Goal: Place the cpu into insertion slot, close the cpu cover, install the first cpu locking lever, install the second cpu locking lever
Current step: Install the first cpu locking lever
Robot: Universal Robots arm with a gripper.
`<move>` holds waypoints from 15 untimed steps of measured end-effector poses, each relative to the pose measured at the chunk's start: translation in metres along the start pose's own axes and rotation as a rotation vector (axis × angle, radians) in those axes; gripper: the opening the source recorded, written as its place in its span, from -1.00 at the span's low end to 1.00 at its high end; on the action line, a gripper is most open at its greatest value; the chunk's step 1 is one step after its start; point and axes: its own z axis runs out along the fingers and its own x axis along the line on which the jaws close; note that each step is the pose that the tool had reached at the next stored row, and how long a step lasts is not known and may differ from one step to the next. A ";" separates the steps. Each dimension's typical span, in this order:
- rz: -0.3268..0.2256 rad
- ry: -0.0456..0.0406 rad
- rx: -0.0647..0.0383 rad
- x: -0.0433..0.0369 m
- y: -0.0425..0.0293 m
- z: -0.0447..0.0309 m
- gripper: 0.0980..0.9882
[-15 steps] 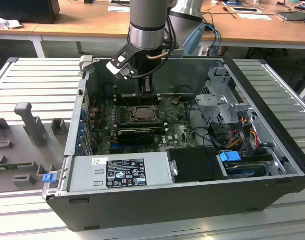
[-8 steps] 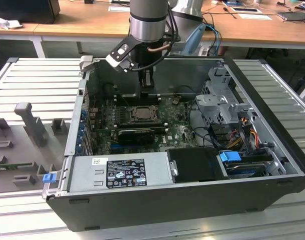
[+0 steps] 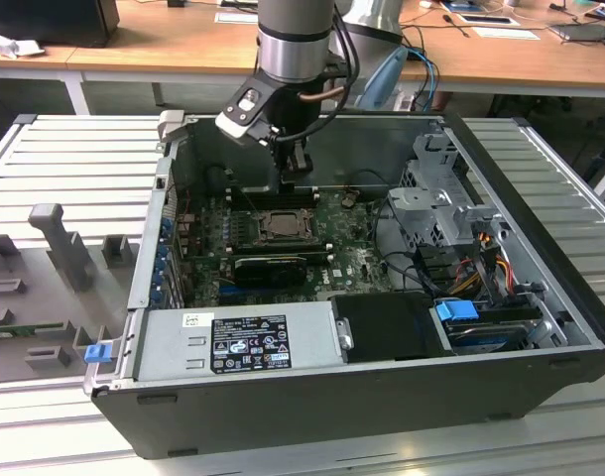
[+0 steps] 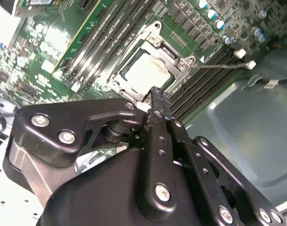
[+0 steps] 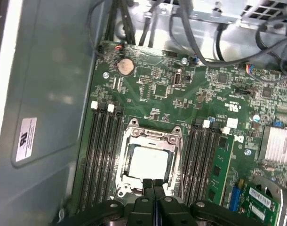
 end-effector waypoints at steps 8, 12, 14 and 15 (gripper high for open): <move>-0.154 0.0006 0.005 0.0000 0.0000 0.0003 -0.98; -0.176 0.0009 0.005 0.0000 0.0000 0.0008 -0.98; -0.188 0.0009 0.006 0.0000 -0.0001 0.0010 -0.98; -0.194 0.0008 0.006 0.0000 0.0000 0.0012 -0.98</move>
